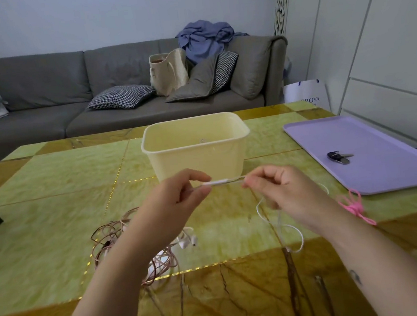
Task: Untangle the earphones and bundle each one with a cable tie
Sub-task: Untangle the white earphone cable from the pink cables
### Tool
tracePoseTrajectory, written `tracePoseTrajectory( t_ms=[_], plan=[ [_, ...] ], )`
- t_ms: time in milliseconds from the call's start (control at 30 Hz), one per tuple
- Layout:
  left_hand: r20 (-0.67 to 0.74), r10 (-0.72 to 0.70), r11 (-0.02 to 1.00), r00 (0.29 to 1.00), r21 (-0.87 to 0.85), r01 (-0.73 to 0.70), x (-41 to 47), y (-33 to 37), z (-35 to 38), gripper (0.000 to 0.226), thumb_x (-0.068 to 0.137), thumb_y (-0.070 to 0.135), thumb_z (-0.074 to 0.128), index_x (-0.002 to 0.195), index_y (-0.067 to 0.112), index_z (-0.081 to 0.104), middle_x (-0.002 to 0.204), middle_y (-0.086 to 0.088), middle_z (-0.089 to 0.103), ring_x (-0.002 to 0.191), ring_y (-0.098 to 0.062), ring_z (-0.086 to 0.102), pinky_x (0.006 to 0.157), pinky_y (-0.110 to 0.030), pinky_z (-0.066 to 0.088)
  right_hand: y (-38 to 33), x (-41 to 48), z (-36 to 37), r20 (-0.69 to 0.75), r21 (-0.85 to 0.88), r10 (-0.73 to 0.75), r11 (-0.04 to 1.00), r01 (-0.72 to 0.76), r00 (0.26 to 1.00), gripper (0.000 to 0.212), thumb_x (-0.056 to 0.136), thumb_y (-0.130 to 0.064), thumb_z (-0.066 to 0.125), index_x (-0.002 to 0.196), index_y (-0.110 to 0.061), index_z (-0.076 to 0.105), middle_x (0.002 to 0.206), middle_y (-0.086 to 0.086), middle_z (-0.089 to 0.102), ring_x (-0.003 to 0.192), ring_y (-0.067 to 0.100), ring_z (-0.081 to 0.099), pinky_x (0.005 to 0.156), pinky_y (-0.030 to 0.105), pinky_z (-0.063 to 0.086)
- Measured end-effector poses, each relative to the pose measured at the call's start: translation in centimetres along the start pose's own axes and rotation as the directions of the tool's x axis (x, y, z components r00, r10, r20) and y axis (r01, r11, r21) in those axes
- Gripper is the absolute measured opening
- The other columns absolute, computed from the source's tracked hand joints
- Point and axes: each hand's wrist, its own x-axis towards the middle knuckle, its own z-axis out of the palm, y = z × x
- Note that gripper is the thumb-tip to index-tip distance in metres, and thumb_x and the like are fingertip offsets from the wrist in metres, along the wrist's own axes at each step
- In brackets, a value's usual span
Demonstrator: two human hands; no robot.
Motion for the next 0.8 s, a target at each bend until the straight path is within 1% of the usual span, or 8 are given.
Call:
tracePoseTrajectory(
  t_ms=[133,200,300,367,433,533,633,800],
  plan=[
    [-0.121,-0.055,0.996,0.991,0.059,0.062,0.1,-1.2,-0.9,0.009,0.092,0.023,0.058,0.086,0.023,0.065,0.042,0.016,0.042,0.04,0.0,0.04,0.043,-0.012,0.03,0.6,0.4,-1.5,-0.242,0.03,0.0,1.0,0.007,0.97,0.012,0.091,-0.025,0.059,0.085,-0.023,0.069,0.04,-0.015,0.039,0.039,0.001,0.035,0.045,0.009,0.031],
    [-0.158,-0.058,0.99,0.986,0.115,0.077,0.1,-1.3,-1.1,0.012,0.093,0.022,0.057,0.084,0.021,0.065,0.043,0.018,0.048,0.041,0.003,0.043,0.044,-0.012,0.032,0.9,0.4,-1.7,-0.239,-0.001,-0.005,1.0,0.005,0.971,0.011,0.091,-0.024,0.06,0.085,-0.023,0.069,0.042,-0.017,0.044,0.039,-0.001,0.04,0.045,0.007,0.032],
    [-0.256,-0.037,0.996,0.966,0.069,0.057,0.1,-1.1,-1.3,0.014,0.093,0.023,0.055,0.083,0.026,0.064,0.061,0.003,0.057,0.049,-0.004,0.046,0.049,-0.016,0.037,1.1,0.2,-1.6,-0.206,-0.058,-0.019,0.998,0.007,0.978,0.011,0.088,-0.027,0.063,0.083,-0.02,0.071,0.059,-0.009,0.056,0.05,0.001,0.044,0.051,0.006,0.035],
    [-0.312,-0.091,0.995,0.946,-0.057,0.077,0.2,-1.4,-1.5,0.015,0.093,0.024,0.054,0.083,0.03,0.064,0.078,-0.01,0.065,0.062,-0.018,0.055,0.061,-0.03,0.047,1.5,0.2,-1.6,-0.156,-0.083,0.005,0.996,-0.018,0.988,0.013,0.085,-0.031,0.065,0.081,-0.021,0.072,0.065,0.0,0.055,0.059,0.006,0.046,0.055,0.012,0.037],
    [-0.21,-0.173,0.98,0.962,-0.129,0.148,0.0,-1.8,-1.7,0.016,0.092,0.029,0.055,0.083,0.032,0.067,0.087,-0.01,0.068,0.067,-0.025,0.056,0.064,-0.036,0.046,1.6,0.3,-1.5,-0.09,-0.075,0.036,0.996,-0.043,0.995,0.016,0.086,-0.031,0.064,0.084,-0.017,0.072,0.054,-0.013,0.051,0.052,-0.001,0.043,0.055,0.009,0.035],
    [0.041,-0.259,0.965,0.965,0.055,0.256,-0.4,-2.6,-1.0,0.011,0.087,0.035,0.062,0.08,0.033,0.07,0.085,0.005,0.07,0.07,-0.011,0.059,0.069,-0.027,0.044,1.5,0.3,-1.3,0.006,-0.076,0.05,0.996,-0.049,0.999,0.02,0.09,-0.023,0.06,0.09,-0.008,0.072,0.045,-0.021,0.05,0.044,-0.006,0.045,0.052,0.005,0.034],
    [-0.022,-0.278,0.934,0.96,0.229,0.275,0.0,-2.9,-0.2,0.009,0.086,0.034,0.065,0.077,0.033,0.066,0.09,0.013,0.06,0.082,-0.005,0.055,0.067,-0.021,0.04,1.1,0.1,-0.7,0.086,-0.083,0.051,0.996,-0.044,0.995,0.018,0.092,-0.019,0.058,0.092,-0.007,0.071,0.043,-0.023,0.051,0.045,-0.009,0.048,0.051,0.004,0.035],
    [-0.048,-0.387,0.851,0.921,0.365,0.377,0.1,-3.8,-0.6,0.008,0.089,0.025,0.064,0.082,0.024,0.067,0.076,0.005,0.067,0.071,-0.012,0.061,0.054,-0.017,0.038,1.3,0.0,-0.3,0.086,-0.131,0.063,0.99,-0.052,0.994,0.018,0.09,-0.019,0.061,0.091,-0.005,0.072,0.042,-0.02,0.047,0.041,-0.004,0.041,0.047,0.006,0.031]
  ],
)
